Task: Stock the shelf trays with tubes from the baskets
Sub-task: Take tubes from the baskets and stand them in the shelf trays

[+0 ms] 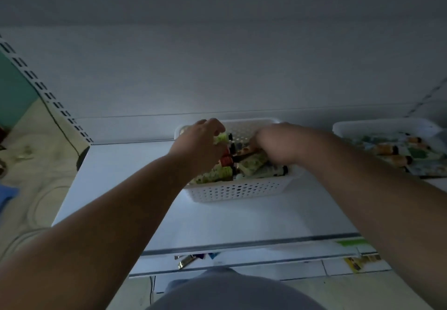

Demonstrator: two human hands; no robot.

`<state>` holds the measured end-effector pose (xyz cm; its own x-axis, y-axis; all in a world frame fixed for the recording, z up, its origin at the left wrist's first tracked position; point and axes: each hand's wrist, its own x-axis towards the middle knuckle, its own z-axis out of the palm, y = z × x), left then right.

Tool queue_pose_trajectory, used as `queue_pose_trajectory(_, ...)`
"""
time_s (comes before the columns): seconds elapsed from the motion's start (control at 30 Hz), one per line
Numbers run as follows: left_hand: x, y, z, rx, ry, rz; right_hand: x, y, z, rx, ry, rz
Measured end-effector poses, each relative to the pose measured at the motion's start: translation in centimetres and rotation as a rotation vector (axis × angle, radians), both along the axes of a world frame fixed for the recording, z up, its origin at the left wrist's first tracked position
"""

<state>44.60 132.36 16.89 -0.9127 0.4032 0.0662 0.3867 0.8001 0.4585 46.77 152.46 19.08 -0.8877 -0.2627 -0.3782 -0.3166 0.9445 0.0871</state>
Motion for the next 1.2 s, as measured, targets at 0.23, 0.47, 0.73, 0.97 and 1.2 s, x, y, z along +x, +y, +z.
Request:
queue_pose_trajectory(0.23, -1.5, 1.1, -0.9, -0.208, 0.027, -0.002, 0.7, 0.9, 1.1, 0.01, 0.013, -0.05)
queue_pose_trajectory(0.47, -1.7, 1.3, -1.0, -0.378, 0.119, -0.028, -0.1, -1.1, -1.3, -0.047, -0.032, -0.116)
queue_pose_trajectory(0.73, -1.8, 1.5, -1.4, -0.363, 0.054, -0.054, 3.0, 0.5, 0.9, -0.503, 0.242, -0.207)
queue_pose_trajectory(0.97, 1.9, 2.1, 1.7, 0.064, 0.042, 0.0, 7.8, 1.6, 0.9, -1.212, 0.315, -0.576)
queue_pose_trajectory(1.2, 9.1, 8.2, 4.4, 0.541, -0.347, -0.091, 12.6, 7.0, 2.1, -1.511, 0.396, -0.699)
